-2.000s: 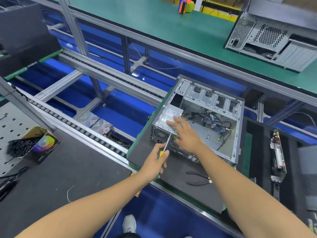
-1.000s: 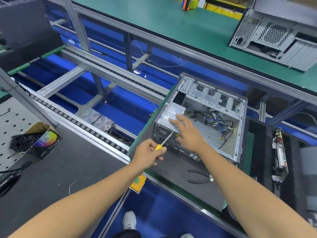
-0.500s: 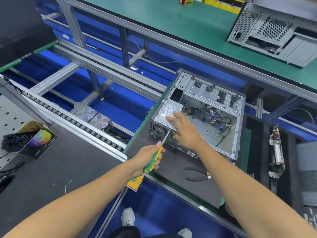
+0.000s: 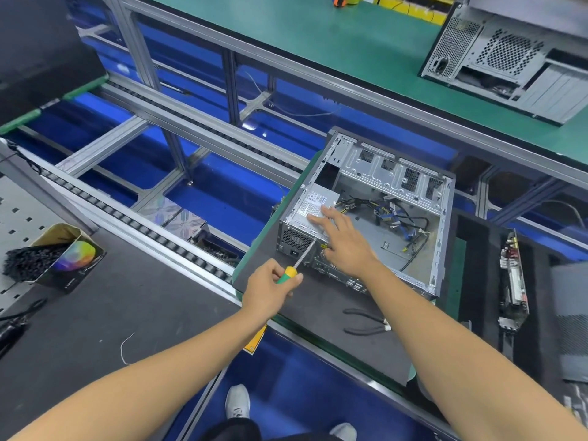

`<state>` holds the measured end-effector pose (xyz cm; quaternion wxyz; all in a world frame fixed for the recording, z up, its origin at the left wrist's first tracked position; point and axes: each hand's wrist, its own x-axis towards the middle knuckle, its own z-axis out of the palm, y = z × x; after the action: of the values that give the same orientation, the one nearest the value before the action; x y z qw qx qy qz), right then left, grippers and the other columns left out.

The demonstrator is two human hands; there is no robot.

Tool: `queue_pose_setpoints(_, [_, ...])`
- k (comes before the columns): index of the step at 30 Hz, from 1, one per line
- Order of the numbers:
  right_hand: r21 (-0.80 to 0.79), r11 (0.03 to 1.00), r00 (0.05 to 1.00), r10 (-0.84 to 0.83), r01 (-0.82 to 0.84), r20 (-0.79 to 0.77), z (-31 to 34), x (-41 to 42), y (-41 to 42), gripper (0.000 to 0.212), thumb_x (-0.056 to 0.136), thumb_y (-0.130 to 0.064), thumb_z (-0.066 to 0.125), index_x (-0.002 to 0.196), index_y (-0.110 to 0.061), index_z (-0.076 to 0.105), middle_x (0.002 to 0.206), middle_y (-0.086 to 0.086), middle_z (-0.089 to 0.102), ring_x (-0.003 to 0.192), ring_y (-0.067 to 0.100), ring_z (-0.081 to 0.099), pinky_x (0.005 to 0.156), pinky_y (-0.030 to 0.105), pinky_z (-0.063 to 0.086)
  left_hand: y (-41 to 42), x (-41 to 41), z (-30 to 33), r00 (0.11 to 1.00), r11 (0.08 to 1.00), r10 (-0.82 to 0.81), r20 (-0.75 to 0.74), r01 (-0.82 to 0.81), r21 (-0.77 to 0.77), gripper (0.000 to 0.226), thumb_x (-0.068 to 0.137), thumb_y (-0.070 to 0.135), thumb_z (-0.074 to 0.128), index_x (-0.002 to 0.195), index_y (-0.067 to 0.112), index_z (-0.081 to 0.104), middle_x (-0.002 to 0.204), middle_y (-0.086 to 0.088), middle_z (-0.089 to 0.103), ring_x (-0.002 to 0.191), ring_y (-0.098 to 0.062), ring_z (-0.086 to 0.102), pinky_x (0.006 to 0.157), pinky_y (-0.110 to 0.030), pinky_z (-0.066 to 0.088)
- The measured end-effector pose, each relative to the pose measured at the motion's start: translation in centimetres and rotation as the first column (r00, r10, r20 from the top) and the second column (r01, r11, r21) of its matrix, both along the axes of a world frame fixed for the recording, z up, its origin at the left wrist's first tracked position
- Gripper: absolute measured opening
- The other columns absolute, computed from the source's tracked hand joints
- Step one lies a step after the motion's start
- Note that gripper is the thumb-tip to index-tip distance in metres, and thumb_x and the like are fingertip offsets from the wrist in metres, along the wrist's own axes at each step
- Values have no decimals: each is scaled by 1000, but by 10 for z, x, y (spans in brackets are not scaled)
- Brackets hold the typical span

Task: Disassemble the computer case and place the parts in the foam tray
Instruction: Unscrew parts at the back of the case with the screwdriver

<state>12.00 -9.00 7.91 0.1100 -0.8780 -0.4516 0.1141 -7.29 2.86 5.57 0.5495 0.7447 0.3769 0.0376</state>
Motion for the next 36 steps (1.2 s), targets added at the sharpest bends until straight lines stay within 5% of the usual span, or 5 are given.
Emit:
queue_pose_setpoints(4, [-1, 1000, 1000, -2, 2, -1, -1, 0, 0, 90, 83, -4, 63, 156, -40, 24, 168, -4, 11, 154, 23, 10, 109, 54, 42, 2, -3, 2, 986, 978, -37, -161, 69, 199, 37, 90, 65, 63, 86, 29, 59, 69, 13, 70, 73, -5, 71, 79, -38, 54])
queue_pose_setpoints(12, [20, 1000, 1000, 3, -3, -5, -3, 1, 0, 89, 81, -4, 62, 156, -38, 28, 167, -1, 14, 153, 23, 13, 108, 52, 42, -13, -1, 3, 996, 912, -85, 11, 82, -402, 62, 106, 58, 36, 96, 9, 72, 67, 4, 59, 51, -12, 50, 49, -26, 42])
queue_pose_setpoints(22, [26, 1000, 1000, 4, -4, -3, -3, 1, 0, 89, 81, -4, 61, 156, -37, 28, 168, -1, 15, 154, 23, 11, 112, 51, 38, -3, -2, 10, 986, 979, -165, 4, 163, 123, 38, 90, 33, 75, 90, 18, 39, 84, -4, 53, 68, -19, 49, 59, -34, 38])
queue_pose_setpoints(30, [20, 1000, 1000, 7, -7, 3, -3, 1, 0, 90, 82, -3, 63, 156, -38, 26, 168, -1, 13, 155, 24, 11, 111, 51, 40, -21, -7, 12, 999, 999, 26, 22, -26, -34, 36, 92, 47, 73, 90, 15, 59, 74, 3, 68, 64, -10, 74, 65, -46, 60])
queue_pose_setpoints(36, [33, 999, 1000, 10, -11, 9, -5, 3, -1, 90, 82, -4, 63, 156, -38, 26, 168, -2, 13, 154, 23, 11, 109, 50, 42, -24, 2, 21, 999, 837, -38, 24, 45, -545, 48, 104, 45, 53, 113, -2, 64, 76, -5, 63, 60, -15, 66, 52, -29, 55])
